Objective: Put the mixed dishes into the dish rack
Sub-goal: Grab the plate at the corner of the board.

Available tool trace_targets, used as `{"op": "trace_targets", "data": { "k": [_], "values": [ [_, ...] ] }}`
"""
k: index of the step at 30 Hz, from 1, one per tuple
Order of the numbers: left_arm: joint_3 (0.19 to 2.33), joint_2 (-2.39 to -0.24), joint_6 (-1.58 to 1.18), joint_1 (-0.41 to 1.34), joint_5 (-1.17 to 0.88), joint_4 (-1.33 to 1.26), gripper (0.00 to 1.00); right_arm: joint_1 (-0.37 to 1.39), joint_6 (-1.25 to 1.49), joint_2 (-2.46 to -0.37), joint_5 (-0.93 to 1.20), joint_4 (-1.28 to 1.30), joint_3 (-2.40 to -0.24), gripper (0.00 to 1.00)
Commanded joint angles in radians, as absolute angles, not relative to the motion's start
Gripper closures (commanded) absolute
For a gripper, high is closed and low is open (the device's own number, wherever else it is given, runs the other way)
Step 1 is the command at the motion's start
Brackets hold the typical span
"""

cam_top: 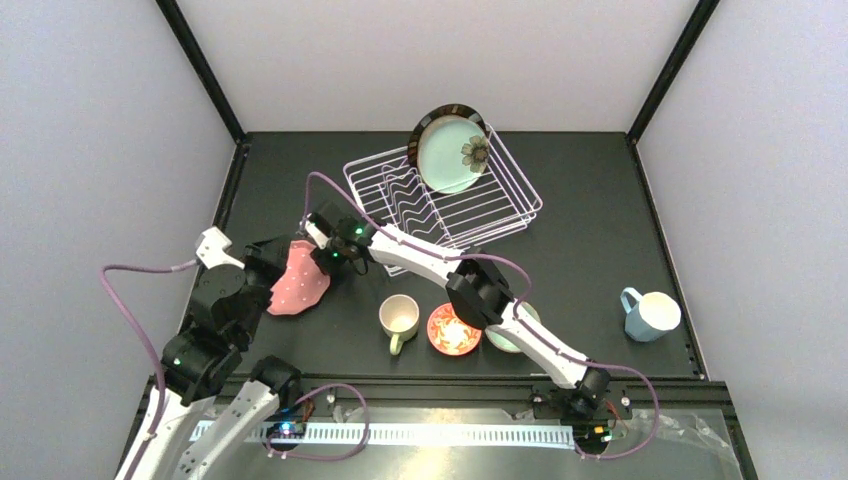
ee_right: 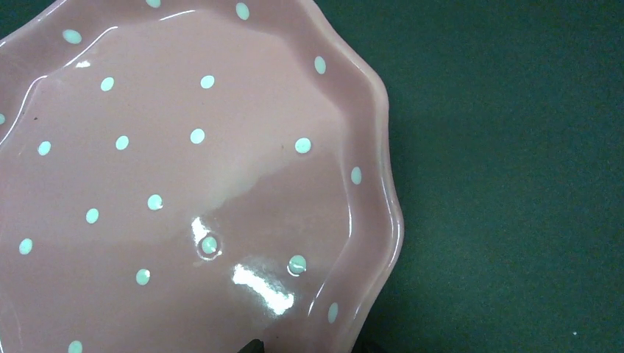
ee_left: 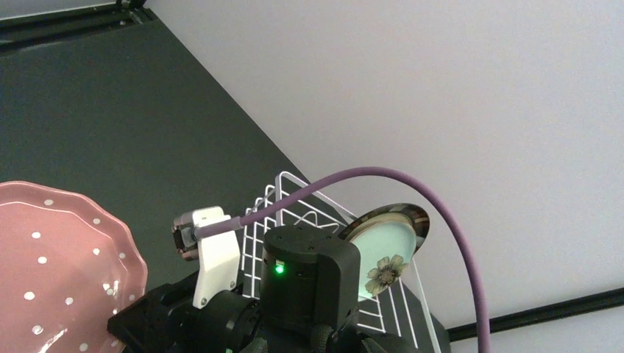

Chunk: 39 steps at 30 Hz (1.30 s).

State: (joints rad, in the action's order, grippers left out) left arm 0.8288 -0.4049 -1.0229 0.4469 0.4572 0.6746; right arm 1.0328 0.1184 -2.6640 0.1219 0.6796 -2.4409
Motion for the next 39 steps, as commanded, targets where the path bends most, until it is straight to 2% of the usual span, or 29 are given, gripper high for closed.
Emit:
{"op": "trace_targets", "data": {
  "k": [1, 5, 8, 9, 10, 11, 12, 14, 15, 39],
  "values": [
    [0.817, -0.408, -1.001, 0.444, 0.425, 0.643, 0.28, 1.039, 0.146, -2.707, 0.119, 0.692, -2.465, 0.24],
    [0.810, -0.400, -1.002, 0.443, 0.427, 0.641, 0.28, 1.039, 0.154, -2.725, 0.129, 0.693, -2.473, 0.28],
    [0.804, -0.388, -1.003, 0.444, 0.435, 0.641, 0.27, 1.039, 0.163, -2.736, 0.128, 0.700, -2.480, 0.36],
    [0.801, -0.385, -1.004, 0.444, 0.438, 0.644, 0.27, 1.039, 0.166, -2.739, 0.128, 0.703, -2.480, 0.43],
    [0.801, -0.381, -1.005, 0.444, 0.442, 0.647, 0.27, 1.039, 0.168, -2.741, 0.126, 0.707, -2.480, 0.54],
    [0.801, -0.378, -1.006, 0.444, 0.445, 0.649, 0.27, 1.039, 0.172, -2.741, 0.121, 0.713, -2.480, 0.72],
    [0.801, -0.375, -1.006, 0.444, 0.449, 0.651, 0.27, 1.039, 0.174, -2.742, 0.116, 0.718, -2.478, 0.83],
    [0.801, -0.370, -1.007, 0.443, 0.456, 0.654, 0.26, 1.040, 0.179, -2.743, 0.107, 0.728, -2.476, 0.97],
    [0.799, -0.370, -1.008, 0.444, 0.461, 0.655, 0.25, 1.039, 0.181, -2.742, 0.101, 0.732, -2.473, 1.00],
    [0.782, -0.422, -1.058, 0.444, 0.478, 0.645, 0.24, 1.016, 0.184, -2.598, 0.043, 0.722, -2.456, 1.00]
  ]
}}
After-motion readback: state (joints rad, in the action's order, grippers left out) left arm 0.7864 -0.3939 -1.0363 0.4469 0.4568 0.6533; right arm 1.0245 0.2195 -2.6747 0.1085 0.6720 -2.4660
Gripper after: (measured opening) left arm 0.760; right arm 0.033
